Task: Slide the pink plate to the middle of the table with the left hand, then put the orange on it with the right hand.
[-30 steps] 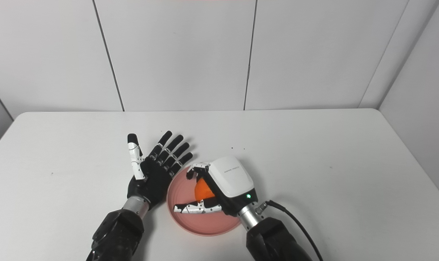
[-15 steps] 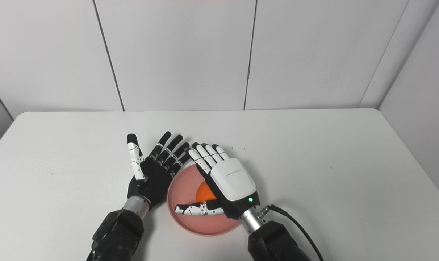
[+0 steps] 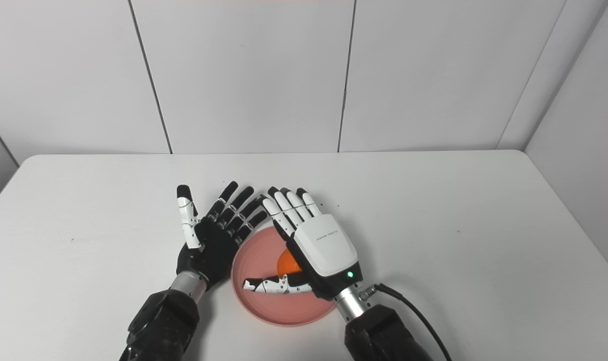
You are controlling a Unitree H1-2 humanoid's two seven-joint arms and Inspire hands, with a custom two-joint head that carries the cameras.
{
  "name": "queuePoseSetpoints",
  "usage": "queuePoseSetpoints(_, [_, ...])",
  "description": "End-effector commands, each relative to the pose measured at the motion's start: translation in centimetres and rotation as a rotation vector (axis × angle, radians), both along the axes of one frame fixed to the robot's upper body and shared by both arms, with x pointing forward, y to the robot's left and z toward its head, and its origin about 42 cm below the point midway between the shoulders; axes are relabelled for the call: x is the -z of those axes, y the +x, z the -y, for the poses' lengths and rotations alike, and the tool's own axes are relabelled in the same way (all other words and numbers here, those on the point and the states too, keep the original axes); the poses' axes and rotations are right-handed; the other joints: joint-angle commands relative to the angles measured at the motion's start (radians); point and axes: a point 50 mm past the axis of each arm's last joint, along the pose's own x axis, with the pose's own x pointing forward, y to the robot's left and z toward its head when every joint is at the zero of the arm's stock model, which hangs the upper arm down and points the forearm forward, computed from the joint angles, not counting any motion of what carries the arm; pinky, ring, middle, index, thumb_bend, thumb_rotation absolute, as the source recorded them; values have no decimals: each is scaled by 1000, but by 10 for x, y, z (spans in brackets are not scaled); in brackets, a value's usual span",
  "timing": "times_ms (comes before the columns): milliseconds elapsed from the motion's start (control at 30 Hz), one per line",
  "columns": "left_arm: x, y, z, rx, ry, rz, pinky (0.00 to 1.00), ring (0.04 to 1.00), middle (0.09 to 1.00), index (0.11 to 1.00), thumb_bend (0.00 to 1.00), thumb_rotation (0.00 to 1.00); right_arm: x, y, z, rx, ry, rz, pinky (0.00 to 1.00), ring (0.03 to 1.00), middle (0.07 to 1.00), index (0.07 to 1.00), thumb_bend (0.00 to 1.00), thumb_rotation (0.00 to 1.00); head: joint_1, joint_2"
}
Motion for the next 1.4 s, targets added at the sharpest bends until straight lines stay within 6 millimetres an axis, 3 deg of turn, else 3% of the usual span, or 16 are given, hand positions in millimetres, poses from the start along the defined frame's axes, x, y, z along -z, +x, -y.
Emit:
queuePoseSetpoints(0, [17,-7,3,-10,39,-94,778,830,840,900,839,967,-30,6,-3,-31,66,102,998,956,989,955,802,1000,0,0])
queuePoseSetpoints(167, [10,-6,0,-62,113,1,803,826,820,866,852,955,-45,8,1,-9,174,106,1000,956,977,963,825,1000,0,0])
queuePoseSetpoints(367, [-2,-3,-3,-166,268,229,859,891,886,865,919,886,-56,14,12,-2,486,-1,994,949,954,951,843,1000,5,1])
queuePoseSetpoints(533, [-9,-2,-5,-264,453,393,939,949,926,884,945,909,-57,16,19,-20,736,-120,1000,991,978,959,844,1000,5,0])
queuePoseSetpoints(867, [-15,-5,-9,-398,693,563,1000,1000,1000,984,879,942,-39,24,34,12,1079,-237,1000,953,946,968,884,1000,7,3])
queuePoseSetpoints(1167, [-18,-4,-15,-457,804,540,1000,1000,1000,1000,752,999,-18,25,38,46,1292,-355,1000,938,943,955,887,1000,11,2])
queuePoseSetpoints(1367, [-17,-4,-17,-453,784,479,1000,1000,1000,1000,764,1000,-5,21,43,87,1342,-412,1000,946,942,947,873,1000,12,4])
